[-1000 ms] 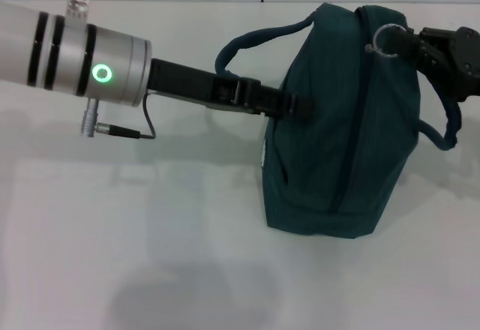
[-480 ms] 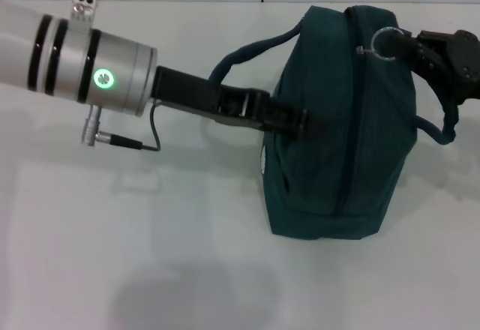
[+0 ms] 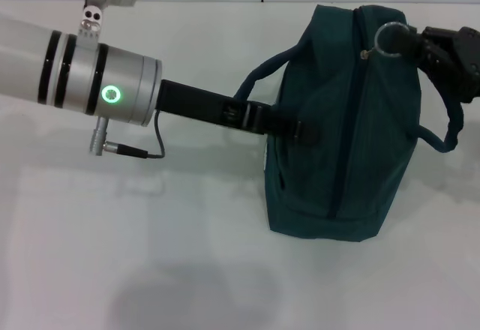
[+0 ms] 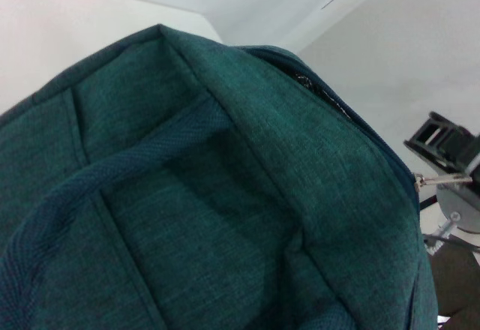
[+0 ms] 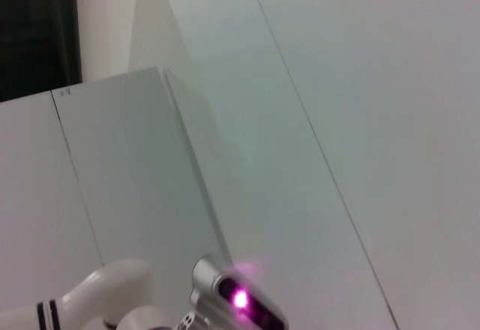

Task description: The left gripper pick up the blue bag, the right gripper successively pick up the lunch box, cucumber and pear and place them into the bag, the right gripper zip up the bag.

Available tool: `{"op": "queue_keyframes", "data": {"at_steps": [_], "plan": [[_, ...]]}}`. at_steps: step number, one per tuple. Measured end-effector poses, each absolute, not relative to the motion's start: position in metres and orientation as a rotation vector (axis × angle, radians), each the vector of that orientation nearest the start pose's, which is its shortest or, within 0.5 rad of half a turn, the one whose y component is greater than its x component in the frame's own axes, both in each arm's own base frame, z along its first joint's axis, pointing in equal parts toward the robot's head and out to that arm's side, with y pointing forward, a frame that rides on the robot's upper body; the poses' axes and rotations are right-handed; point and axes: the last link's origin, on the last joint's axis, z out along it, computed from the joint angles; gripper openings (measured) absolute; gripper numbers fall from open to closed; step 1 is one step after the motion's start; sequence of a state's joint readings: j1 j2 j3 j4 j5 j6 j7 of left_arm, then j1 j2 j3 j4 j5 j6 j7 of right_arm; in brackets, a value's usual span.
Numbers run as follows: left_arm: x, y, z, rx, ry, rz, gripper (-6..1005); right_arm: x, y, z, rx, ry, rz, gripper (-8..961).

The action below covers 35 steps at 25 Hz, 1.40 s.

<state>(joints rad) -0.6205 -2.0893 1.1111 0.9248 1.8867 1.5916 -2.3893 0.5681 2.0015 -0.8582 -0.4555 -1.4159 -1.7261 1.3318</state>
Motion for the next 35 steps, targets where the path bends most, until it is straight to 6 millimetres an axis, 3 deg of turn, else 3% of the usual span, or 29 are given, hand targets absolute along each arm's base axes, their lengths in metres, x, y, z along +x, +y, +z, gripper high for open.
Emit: {"op": "queue_keyframes", "data": {"at_steps": [8,10,25,35], "plan": [[-0.171,0.331,-0.016,-2.93,-1.319,-0.672,278,0.216,0.349,0.041,-2.478,0.57,1.38,34],[-0.172,0.329,-0.015,-2.943,-1.295,-0.684,84,0.217,0.35,0.041,-2.471,0.581,1.373,34],[-0.177,0.327,-0.017,-2.963,-1.248,-0.704,48,0.219,0.35,0.04,-2.466,0.606,1.367,36],[-0.18,0.321,-0.021,-3.044,-1.188,-0.591,47,0.222,0.355,0.046,-2.407,0.616,1.377,37]]}}
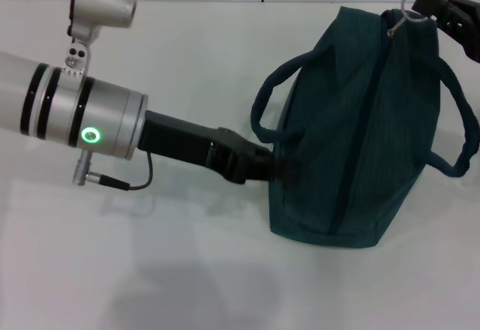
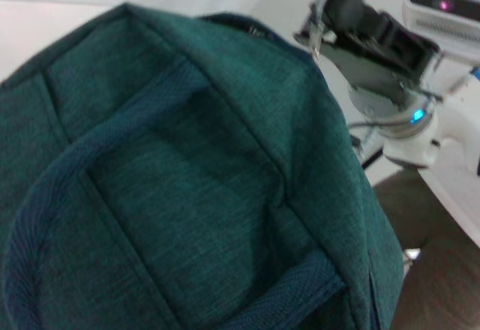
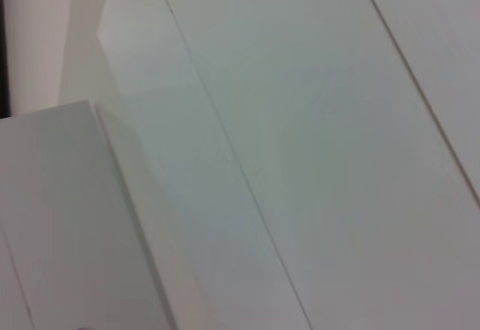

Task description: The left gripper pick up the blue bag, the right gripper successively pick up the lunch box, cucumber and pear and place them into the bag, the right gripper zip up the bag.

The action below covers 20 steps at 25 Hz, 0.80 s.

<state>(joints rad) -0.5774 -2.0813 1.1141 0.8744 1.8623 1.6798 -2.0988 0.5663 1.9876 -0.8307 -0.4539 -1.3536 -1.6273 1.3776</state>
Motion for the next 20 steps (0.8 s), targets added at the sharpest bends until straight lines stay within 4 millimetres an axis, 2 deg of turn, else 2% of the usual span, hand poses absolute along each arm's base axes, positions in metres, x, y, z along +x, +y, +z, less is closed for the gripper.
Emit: {"op": "queue_keyframes", "data": {"at_steps": [14,20], "plan": [[-0.1808,0.3157,-0.0126,-3.148,-1.083,-0.524,45,0.2269,0.3605,0.0451,-2.371,0.643,1.33,38],[-0.1729,0.3191,-0.0147,-3.181,-1.086,-0.509,47,0.2287,0.361,0.0421,-2.376,0.655,1.306,38]]}}
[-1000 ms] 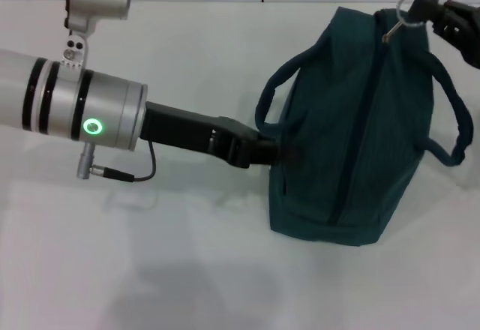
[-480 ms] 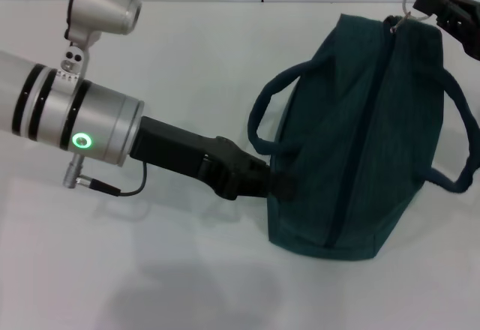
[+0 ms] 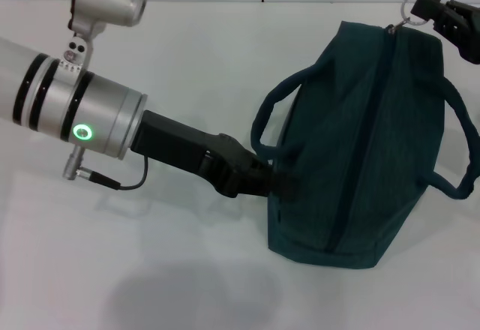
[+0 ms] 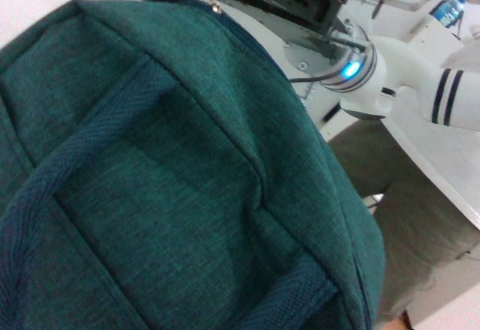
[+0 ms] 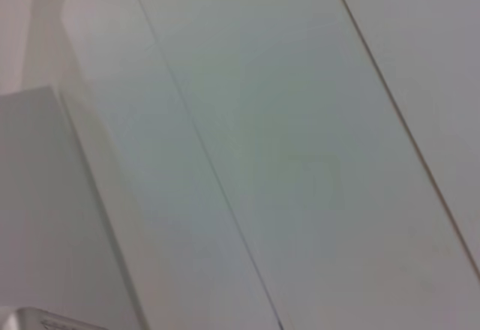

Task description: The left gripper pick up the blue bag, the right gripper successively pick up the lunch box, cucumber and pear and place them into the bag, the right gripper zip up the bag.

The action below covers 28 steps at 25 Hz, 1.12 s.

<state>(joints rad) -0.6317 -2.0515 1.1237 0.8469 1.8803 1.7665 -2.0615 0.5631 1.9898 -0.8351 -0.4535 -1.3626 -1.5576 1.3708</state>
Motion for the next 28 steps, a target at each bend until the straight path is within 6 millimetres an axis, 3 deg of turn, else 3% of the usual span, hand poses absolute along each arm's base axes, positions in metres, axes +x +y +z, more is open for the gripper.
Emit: {"op": "queue_keyframes", "data": {"at_steps": [15,21,28], "plan": [[-0.17,0.321,-0.007,-3.225,-1.097,-0.506,52,0.243,0.359,0.041,-2.338,0.703,1.255,40],[-0.166,0.332,0.005,-3.115,-1.243,-0.609,54,0.242,0.355,0.038,-2.352,0.705,1.263,40],[-0.165,0.354,0.043,-2.938,-1.321,-0.705,309,0.246,0.35,0.038,-2.352,0.716,1.266,41]]}}
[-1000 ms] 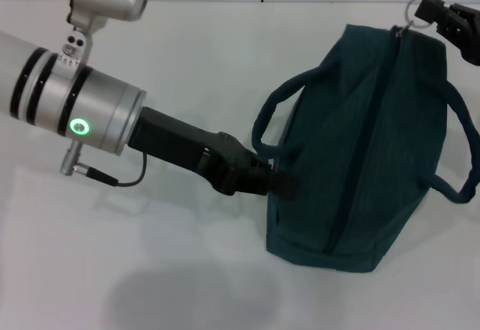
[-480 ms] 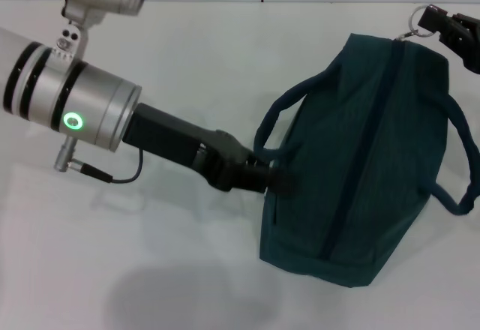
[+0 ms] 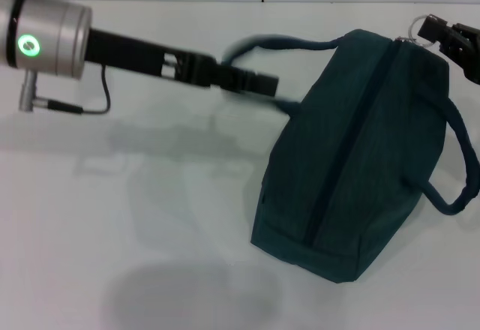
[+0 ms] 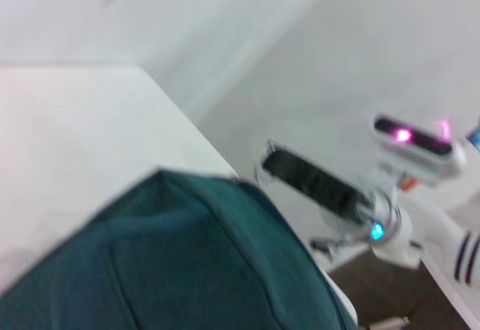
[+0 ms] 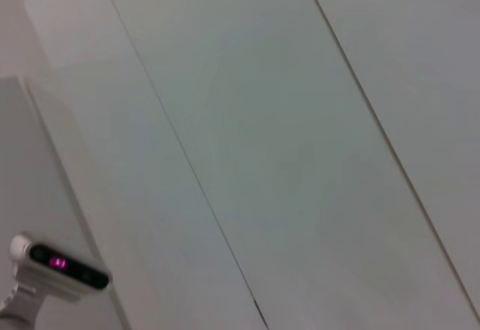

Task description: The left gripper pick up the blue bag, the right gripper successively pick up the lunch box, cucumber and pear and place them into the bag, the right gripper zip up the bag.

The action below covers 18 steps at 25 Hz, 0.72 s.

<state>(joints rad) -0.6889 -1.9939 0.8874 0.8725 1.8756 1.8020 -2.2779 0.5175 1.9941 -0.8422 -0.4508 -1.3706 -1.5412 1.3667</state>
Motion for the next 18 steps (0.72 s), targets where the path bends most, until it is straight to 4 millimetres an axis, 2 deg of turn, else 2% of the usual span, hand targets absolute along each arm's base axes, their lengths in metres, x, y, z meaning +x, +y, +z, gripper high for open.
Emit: {"op": "queue_keyframes", "data": {"at_steps": [4,10,18], "plan": [[-0.152,0.363,0.048,-2.914,-1.37,-0.688,447,0.247,0.348,0.038,-2.354,0.717,1.271,41],[-0.137,0.373,0.052,-2.895,-1.37,-0.596,450,0.246,0.346,0.037,-2.361,0.71,1.278,42],[-0.123,0.384,0.018,-2.866,-1.425,-0.252,452,0.246,0.344,0.036,-2.374,0.698,1.283,43]]}}
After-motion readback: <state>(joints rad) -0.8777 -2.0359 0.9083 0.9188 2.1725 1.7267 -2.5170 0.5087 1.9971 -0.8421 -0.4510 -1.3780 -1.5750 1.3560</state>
